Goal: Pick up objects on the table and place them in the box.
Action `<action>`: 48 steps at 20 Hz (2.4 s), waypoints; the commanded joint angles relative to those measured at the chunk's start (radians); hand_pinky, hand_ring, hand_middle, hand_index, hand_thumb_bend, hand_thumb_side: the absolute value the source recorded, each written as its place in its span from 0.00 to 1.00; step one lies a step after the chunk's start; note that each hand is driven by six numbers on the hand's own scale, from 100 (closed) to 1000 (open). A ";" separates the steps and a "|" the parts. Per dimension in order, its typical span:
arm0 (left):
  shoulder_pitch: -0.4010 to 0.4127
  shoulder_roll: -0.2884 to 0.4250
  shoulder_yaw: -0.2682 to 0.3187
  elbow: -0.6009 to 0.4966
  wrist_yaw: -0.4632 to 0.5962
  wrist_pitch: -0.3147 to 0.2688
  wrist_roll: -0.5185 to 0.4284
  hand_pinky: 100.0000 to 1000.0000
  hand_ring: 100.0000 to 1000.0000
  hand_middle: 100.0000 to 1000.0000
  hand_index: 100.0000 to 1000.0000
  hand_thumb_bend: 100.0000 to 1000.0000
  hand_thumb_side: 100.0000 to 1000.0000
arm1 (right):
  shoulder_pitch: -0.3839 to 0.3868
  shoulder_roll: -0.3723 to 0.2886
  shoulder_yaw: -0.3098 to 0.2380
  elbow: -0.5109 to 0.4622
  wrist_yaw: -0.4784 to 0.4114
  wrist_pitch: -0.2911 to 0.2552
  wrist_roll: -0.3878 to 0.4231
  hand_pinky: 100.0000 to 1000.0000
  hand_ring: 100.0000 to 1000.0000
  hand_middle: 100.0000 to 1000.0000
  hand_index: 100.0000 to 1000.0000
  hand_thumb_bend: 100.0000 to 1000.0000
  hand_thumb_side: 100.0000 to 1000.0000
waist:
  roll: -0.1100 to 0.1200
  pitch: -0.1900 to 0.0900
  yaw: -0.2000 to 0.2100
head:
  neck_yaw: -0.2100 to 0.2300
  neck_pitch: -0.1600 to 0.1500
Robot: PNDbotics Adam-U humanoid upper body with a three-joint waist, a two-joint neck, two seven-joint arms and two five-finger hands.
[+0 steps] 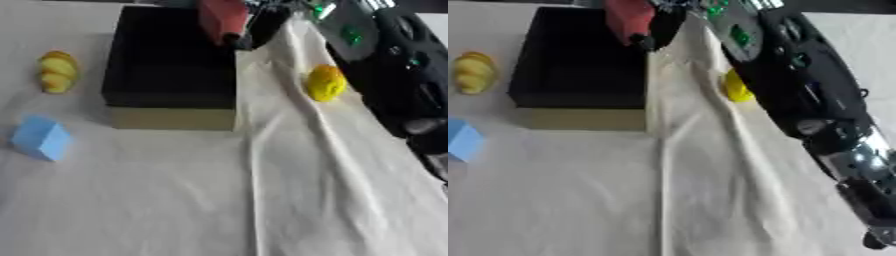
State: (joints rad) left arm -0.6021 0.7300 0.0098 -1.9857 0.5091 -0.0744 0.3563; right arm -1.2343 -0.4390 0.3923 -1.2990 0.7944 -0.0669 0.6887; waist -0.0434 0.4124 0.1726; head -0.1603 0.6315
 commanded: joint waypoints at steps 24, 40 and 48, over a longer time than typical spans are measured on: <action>-0.026 0.007 0.003 -0.014 -0.008 0.001 -0.007 0.75 0.74 0.66 0.83 0.61 0.52 | -0.005 0.089 -0.037 0.140 0.204 -0.073 -0.104 0.88 0.90 0.82 0.84 0.30 0.33 | -0.021 -0.017 0.029 | -0.024 0.007; 0.012 0.020 0.011 -0.014 -0.006 0.004 0.002 0.75 0.74 0.66 0.83 0.61 0.51 | 0.013 -0.079 -0.060 -0.122 0.017 -0.014 -0.098 0.84 0.84 0.78 0.83 0.25 0.19 | -0.011 -0.054 -0.018 | 0.010 0.037; 0.062 0.044 0.026 -0.014 -0.024 -0.017 0.011 0.75 0.74 0.66 0.83 0.60 0.52 | 0.239 -0.422 -0.141 -0.521 -0.223 0.128 -0.094 0.80 0.77 0.73 0.81 0.22 0.08 | 0.011 -0.052 -0.067 | 0.068 0.051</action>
State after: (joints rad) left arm -0.5333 0.7343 0.0175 -1.9856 0.4938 -0.0845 0.3665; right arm -0.9843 -0.7905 0.2823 -1.7515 0.6046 0.0388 0.6010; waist -0.0515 0.3914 0.1053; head -0.1009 0.6775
